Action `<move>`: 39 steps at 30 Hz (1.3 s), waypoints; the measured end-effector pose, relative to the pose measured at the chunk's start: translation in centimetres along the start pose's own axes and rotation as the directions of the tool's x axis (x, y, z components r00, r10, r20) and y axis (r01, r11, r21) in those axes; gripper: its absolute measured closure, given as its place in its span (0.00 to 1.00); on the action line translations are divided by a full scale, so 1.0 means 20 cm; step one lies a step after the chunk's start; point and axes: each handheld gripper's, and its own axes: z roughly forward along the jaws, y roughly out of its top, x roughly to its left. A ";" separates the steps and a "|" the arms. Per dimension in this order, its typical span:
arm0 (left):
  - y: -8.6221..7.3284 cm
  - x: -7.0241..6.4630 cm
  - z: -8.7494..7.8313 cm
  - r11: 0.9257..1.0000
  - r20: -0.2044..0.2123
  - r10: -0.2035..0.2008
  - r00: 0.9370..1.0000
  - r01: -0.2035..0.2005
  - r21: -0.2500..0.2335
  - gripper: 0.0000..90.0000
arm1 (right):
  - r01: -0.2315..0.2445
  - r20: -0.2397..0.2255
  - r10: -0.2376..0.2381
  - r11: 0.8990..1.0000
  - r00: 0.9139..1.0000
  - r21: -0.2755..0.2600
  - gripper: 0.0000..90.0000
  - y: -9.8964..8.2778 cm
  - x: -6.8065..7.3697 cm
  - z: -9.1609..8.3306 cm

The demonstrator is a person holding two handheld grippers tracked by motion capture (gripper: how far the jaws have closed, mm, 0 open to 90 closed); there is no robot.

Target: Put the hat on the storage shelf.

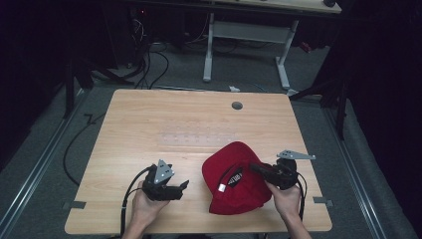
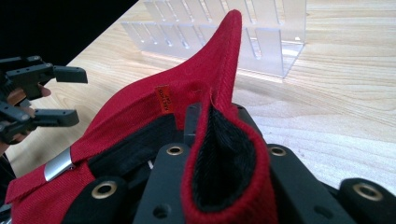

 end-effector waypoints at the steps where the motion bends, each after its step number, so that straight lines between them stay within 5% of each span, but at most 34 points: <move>1: 0.00 -0.01 0.00 1.000 0.008 0.003 1.000 -0.003 0.002 0.22 | -0.001 -0.003 0.001 1.000 1.000 -0.001 0.89 0.00 0.00 0.00; 17: -0.02 -0.18 0.05 0.995 0.086 0.084 0.993 -0.087 0.043 0.20 | -0.020 -0.018 0.020 1.000 1.000 0.020 0.89 0.06 0.00 0.02; 39: -0.04 -0.25 0.07 0.991 0.110 0.119 0.987 -0.125 0.056 0.18 | -0.040 -0.004 0.041 0.996 0.999 0.082 0.89 0.14 0.04 0.11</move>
